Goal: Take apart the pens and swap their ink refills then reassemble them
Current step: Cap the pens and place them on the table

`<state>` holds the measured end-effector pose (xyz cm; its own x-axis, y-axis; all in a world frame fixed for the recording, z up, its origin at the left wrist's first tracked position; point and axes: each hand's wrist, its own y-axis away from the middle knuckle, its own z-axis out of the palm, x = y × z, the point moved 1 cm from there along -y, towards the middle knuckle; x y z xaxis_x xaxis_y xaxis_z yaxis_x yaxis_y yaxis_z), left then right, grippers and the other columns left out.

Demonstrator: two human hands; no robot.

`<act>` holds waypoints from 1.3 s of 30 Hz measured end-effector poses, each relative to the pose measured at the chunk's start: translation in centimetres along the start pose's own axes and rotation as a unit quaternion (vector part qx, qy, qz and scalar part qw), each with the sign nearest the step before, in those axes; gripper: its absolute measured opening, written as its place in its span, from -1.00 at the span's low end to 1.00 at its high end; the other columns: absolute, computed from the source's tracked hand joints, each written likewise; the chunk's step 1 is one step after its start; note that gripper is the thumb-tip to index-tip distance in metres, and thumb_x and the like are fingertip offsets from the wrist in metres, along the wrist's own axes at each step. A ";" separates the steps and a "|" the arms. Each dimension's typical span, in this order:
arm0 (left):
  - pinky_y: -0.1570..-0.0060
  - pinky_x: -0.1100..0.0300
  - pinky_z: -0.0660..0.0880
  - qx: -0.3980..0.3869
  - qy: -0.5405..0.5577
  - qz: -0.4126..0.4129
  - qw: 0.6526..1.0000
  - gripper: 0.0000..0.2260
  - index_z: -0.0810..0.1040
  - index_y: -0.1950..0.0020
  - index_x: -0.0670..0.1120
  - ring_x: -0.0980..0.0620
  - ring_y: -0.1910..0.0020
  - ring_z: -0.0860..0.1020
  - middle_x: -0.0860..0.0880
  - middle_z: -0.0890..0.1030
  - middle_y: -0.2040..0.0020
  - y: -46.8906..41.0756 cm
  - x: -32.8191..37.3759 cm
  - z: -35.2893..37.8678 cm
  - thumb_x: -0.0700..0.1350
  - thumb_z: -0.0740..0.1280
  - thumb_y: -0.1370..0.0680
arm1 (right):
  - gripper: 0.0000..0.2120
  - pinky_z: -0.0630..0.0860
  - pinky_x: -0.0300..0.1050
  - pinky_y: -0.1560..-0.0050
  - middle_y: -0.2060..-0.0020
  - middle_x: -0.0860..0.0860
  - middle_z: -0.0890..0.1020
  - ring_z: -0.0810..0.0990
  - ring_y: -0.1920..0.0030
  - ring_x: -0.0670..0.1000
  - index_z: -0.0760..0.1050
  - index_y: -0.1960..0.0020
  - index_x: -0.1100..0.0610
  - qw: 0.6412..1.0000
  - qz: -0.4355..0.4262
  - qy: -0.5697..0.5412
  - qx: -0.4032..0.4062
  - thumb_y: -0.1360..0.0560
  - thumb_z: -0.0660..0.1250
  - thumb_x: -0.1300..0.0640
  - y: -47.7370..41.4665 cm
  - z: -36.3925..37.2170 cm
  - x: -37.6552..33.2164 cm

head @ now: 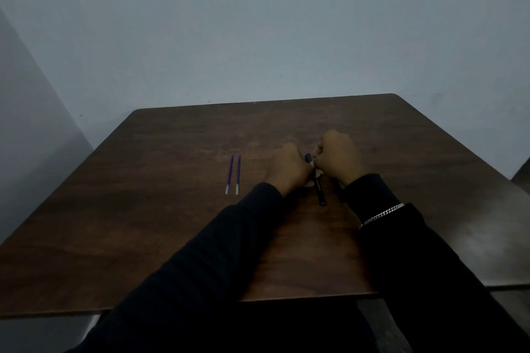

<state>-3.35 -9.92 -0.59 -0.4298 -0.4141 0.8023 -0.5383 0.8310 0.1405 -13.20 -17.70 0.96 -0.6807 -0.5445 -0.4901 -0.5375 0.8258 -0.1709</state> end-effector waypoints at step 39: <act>0.08 0.05 0.60 0.102 -0.209 -0.070 0.970 -0.69 0.51 0.27 -0.20 -0.12 0.11 0.62 -0.15 0.59 0.24 2.4 -5.3 -12.6 -0.15 0.41 -0.65 | -0.79 0.63 0.03 0.08 -0.12 0.32 0.64 0.68 -0.09 0.30 0.55 -0.12 0.33 0.991 -0.028 -0.084 -0.098 -0.60 0.35 0.17 1.9 7.5 -13.3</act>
<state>6.73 -1.07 2.79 -0.5750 -0.6676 0.4730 -0.7268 0.6822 0.0793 -1.46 -7.78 0.67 -0.5641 -0.5424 -0.6225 -0.6688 0.7423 -0.0407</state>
